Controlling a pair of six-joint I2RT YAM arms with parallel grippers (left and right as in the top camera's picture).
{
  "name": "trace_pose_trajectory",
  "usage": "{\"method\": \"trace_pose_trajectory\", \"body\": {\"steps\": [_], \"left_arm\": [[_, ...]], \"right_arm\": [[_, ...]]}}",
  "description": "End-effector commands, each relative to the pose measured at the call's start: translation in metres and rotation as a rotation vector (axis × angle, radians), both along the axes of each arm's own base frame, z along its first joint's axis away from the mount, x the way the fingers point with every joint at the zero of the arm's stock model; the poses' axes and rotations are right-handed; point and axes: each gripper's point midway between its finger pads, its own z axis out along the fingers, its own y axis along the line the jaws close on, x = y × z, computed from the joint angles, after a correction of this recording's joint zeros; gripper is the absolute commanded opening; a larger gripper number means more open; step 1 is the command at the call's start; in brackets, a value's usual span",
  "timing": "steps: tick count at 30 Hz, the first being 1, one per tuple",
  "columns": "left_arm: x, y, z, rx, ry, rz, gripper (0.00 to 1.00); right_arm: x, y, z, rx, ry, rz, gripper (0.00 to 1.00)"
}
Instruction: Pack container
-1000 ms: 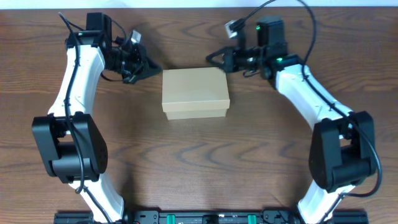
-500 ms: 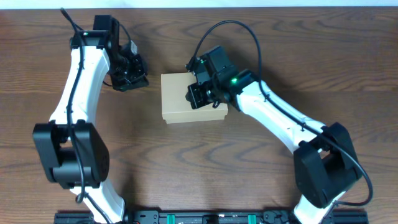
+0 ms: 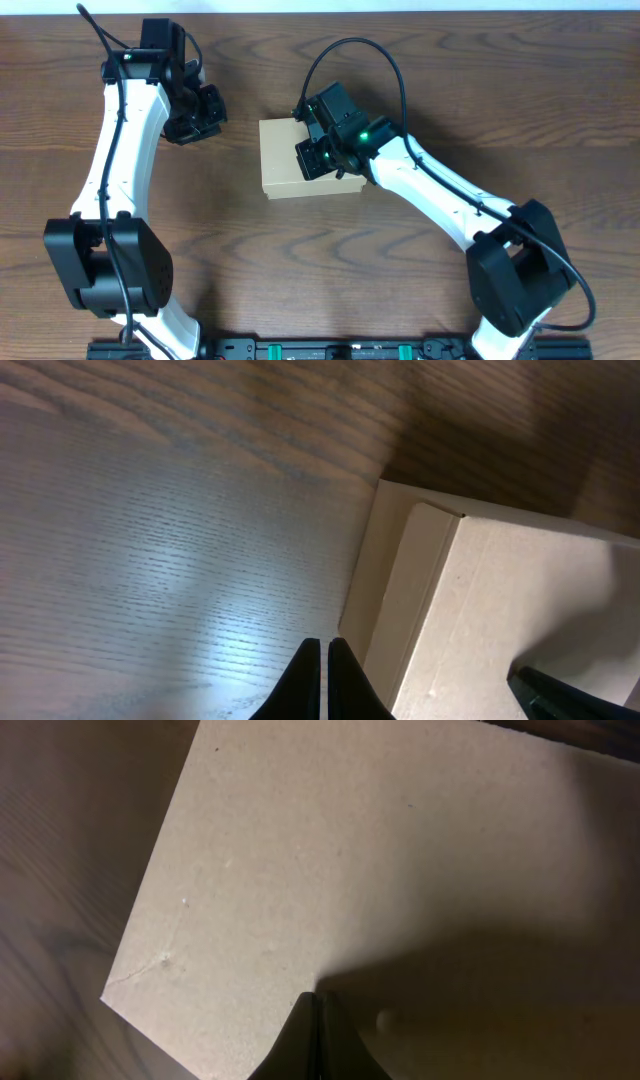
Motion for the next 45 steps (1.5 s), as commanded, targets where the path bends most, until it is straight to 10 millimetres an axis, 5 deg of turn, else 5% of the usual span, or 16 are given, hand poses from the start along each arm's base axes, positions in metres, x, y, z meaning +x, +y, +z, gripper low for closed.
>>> {"method": "trace_pose_trajectory", "body": {"steps": [1,6,10,11,13,14,15,21,27,39,45], "left_arm": [[0.003,0.005,0.007,0.021,-0.026,0.008,0.06],[0.004,0.005,0.03,0.021,-0.074,0.008,0.06],[0.002,0.005,0.072,0.02,-0.17,0.009,0.12],[0.0,0.005,0.087,0.02,-0.207,0.009,0.25],[-0.004,0.005,0.109,0.019,-0.265,0.01,0.67],[-0.009,0.005,0.12,0.019,-0.296,0.01,0.87],[-0.012,0.005,0.127,0.019,-0.316,0.01,0.98],[-0.058,0.005,0.171,0.039,-0.412,-0.05,0.95],[-0.117,0.018,0.186,0.131,-0.446,-0.129,0.95],[-0.238,0.015,0.129,0.144,-0.709,-0.109,0.96],[-0.266,0.01,0.113,0.133,-0.825,-0.118,0.95]], "right_arm": [[0.006,-0.014,-0.03,-0.108,-0.006,-0.024,0.01],[0.012,-0.003,0.009,-0.032,-0.074,-0.004,0.01],[0.013,-0.003,0.05,-0.011,-0.154,0.041,0.01],[0.012,-0.004,0.063,-0.004,-0.184,0.055,0.13],[0.013,-0.008,0.081,-0.003,-0.237,0.061,0.76],[0.014,-0.013,0.092,-0.006,-0.268,0.046,0.99],[0.015,-0.016,0.1,-0.007,-0.29,0.034,0.99],[0.005,-0.044,0.141,-0.052,-0.388,0.021,0.99],[-0.021,-0.089,0.155,-0.132,-0.407,0.105,0.99],[-0.1,-0.172,0.139,0.042,-0.559,0.029,0.99],[-0.131,-0.188,0.141,0.107,-0.632,-0.052,0.99]]}}
